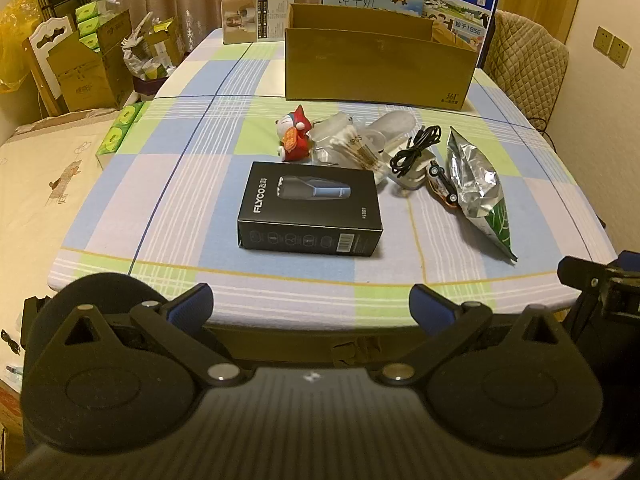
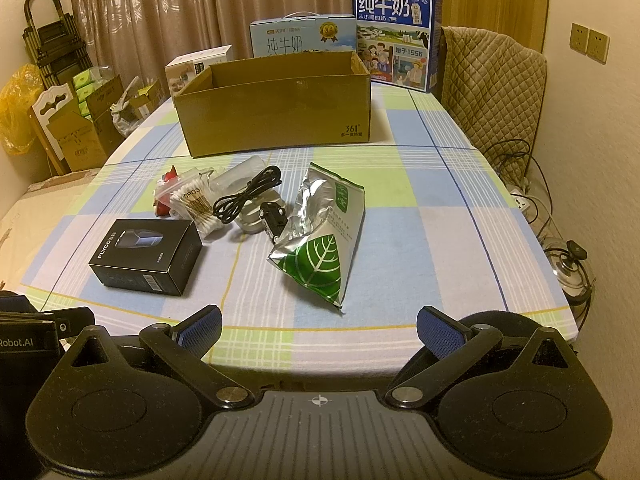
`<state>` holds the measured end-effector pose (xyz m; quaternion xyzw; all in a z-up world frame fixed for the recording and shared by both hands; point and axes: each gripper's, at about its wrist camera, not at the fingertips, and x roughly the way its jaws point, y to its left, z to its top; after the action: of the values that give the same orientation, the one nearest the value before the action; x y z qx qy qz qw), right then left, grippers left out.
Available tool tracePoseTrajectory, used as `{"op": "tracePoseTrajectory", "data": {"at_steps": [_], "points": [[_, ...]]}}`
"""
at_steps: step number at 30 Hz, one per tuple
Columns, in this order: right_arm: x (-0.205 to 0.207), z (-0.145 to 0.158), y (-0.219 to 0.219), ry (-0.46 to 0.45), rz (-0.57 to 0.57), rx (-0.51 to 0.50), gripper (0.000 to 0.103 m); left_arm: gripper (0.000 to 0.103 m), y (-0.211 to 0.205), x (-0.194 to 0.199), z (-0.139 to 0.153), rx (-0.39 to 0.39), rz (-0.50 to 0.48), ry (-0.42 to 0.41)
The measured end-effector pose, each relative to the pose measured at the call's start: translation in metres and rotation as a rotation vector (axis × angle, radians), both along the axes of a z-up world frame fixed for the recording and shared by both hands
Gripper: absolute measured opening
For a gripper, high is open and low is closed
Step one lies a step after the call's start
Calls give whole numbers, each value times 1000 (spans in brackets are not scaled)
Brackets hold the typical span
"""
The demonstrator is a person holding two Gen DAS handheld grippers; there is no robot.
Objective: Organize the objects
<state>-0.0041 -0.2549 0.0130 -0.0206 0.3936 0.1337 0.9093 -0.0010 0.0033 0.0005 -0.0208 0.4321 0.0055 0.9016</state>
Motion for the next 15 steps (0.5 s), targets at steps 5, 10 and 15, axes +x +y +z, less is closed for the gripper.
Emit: {"op": "tracePoseTrajectory", "data": {"at_steps": [5,10,15], "points": [[0,0,0,0,0,0,101,103,0,0,0,1,-1,0],[1,0,1,0,0,0,101,103,-1,0,-1,2,-3,0],[1,0,1,0,2,-1,101,103,-1,0,-1,1,-1,-1]]}}
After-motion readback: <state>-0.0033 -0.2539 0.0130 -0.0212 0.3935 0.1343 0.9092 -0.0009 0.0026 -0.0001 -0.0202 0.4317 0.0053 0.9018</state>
